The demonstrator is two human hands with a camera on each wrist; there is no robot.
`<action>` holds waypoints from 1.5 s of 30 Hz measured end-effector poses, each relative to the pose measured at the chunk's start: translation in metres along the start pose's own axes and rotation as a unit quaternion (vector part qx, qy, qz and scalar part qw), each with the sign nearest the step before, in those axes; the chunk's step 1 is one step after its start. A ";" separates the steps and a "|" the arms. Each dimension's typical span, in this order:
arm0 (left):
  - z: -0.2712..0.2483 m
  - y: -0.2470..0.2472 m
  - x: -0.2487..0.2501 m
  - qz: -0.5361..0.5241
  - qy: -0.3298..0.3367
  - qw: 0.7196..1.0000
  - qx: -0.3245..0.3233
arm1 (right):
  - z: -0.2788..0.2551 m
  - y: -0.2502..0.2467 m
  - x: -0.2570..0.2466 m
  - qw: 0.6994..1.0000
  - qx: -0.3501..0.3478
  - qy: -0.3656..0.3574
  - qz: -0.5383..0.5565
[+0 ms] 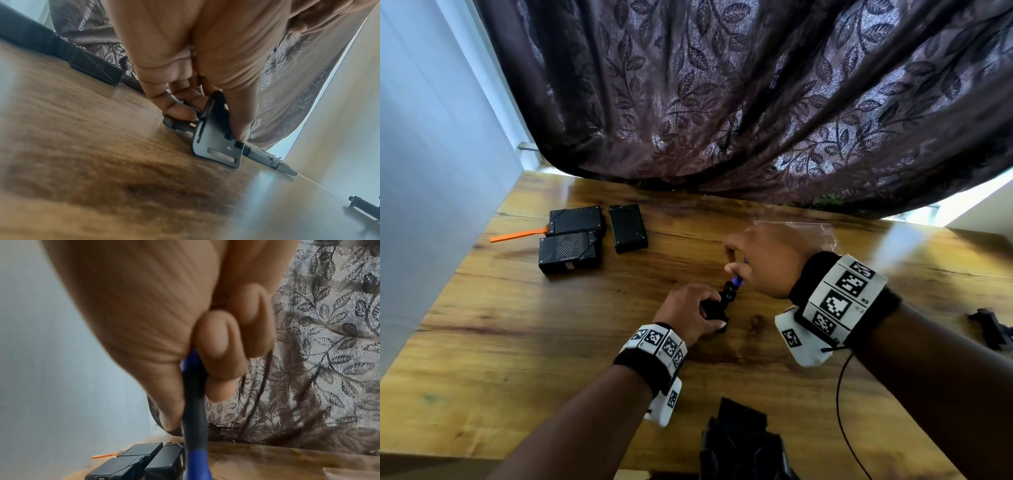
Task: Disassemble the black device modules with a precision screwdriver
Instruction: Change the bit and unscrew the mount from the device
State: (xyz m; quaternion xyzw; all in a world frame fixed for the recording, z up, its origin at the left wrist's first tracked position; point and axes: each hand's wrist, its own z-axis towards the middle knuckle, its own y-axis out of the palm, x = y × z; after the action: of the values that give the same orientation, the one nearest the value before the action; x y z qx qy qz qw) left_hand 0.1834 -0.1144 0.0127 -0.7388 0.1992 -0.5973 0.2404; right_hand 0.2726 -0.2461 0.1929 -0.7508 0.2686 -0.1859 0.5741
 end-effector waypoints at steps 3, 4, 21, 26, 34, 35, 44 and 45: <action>-0.001 -0.001 0.001 -0.001 0.001 1.000 0.000 | 0.002 0.001 0.002 1.000 -0.004 0.015 -0.015; -0.001 -0.001 0.001 -0.001 0.003 1.000 0.001 | 0.001 0.002 0.003 1.000 -0.008 0.013 -0.015; -0.001 -0.003 0.003 0.001 -0.008 1.000 -0.008 | 0.005 -0.001 0.003 0.998 0.006 0.036 -0.043; 0.001 -0.002 0.000 0.000 -0.004 1.000 -0.006 | -0.003 0.003 0.006 1.000 0.000 0.009 0.008; 0.003 0.000 -0.003 0.006 0.002 1.000 -0.003 | -0.005 0.001 0.007 0.999 0.012 -0.020 0.039; 0.003 0.001 -0.003 0.006 0.003 1.000 -0.003 | -0.005 0.001 0.006 0.999 0.013 -0.022 0.036; 0.006 0.004 -0.009 0.003 0.013 1.000 0.000 | 0.001 -0.007 -0.009 0.998 -0.036 -0.015 -0.054; 0.006 0.004 -0.010 0.006 0.013 1.000 -0.001 | 0.001 -0.008 -0.009 0.997 -0.045 -0.018 -0.053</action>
State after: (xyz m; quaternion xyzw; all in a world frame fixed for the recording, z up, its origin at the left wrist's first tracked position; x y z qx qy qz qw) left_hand 0.1876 -0.1115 0.0014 -0.7300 0.2069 -0.6053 0.2408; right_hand 0.2675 -0.2386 0.2003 -0.7923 0.2259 -0.1903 0.5339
